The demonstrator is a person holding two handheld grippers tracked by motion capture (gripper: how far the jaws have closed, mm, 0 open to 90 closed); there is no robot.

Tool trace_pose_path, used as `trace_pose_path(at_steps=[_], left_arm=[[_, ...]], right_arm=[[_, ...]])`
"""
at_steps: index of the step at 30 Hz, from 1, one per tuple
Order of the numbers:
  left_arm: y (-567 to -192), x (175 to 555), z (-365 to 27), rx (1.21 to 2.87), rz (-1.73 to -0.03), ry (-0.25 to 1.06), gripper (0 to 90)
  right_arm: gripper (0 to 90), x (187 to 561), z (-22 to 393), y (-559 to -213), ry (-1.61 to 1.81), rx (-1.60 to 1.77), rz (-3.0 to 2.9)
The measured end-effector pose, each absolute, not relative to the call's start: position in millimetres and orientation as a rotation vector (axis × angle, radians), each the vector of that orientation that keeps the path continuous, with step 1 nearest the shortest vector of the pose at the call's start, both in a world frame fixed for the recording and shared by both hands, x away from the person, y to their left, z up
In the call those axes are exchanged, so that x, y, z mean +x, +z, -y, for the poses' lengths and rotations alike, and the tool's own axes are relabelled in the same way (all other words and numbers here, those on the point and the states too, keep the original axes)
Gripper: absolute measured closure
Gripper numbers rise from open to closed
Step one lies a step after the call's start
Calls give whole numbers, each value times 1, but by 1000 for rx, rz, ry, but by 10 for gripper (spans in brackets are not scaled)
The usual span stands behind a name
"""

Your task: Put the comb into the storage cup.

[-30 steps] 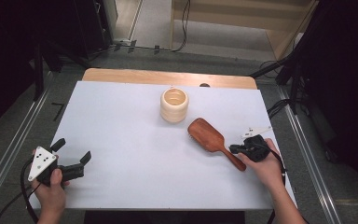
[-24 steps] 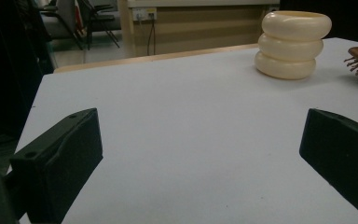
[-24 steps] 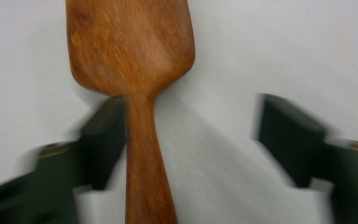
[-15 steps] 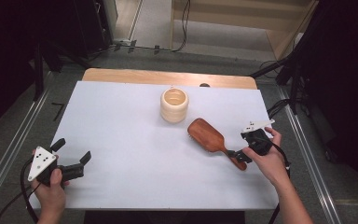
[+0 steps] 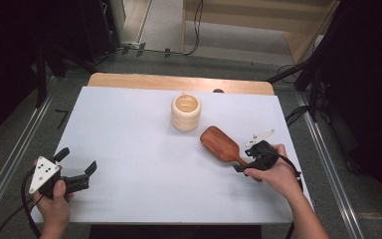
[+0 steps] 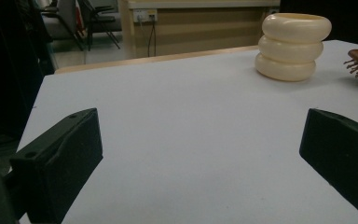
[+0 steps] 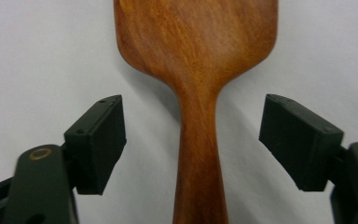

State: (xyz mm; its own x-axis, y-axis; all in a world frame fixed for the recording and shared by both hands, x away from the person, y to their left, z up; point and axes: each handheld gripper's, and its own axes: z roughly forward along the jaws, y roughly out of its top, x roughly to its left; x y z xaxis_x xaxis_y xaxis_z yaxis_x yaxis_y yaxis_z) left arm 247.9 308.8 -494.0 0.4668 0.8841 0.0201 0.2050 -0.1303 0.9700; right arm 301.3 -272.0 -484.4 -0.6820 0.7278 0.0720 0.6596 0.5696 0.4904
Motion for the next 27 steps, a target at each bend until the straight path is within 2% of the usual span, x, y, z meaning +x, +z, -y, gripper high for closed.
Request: trace_pose_path(at_steps=[7, 12, 18, 20, 27], left_arm=[[-494, 248, -309, 1623, -961, 778, 0], [-494, 248, -309, 1622, -960, 779, 0], [-494, 248, -308, 1623, -960, 780, 0], [-494, 248, -308, 1625, -959, 780, 0], [-494, 248, -308, 1627, -957, 781, 0]], right_arm=[[357, 305, 265, -489, 727, 1199, -2654], [494, 309, 264, -493, 714, 1233, -2650], [589, 310, 263, -495, 670, 1264, -2646], [652, 310, 262, -495, 663, 1257, -2648], [703, 307, 258, -494, 648, 1225, -2646]])
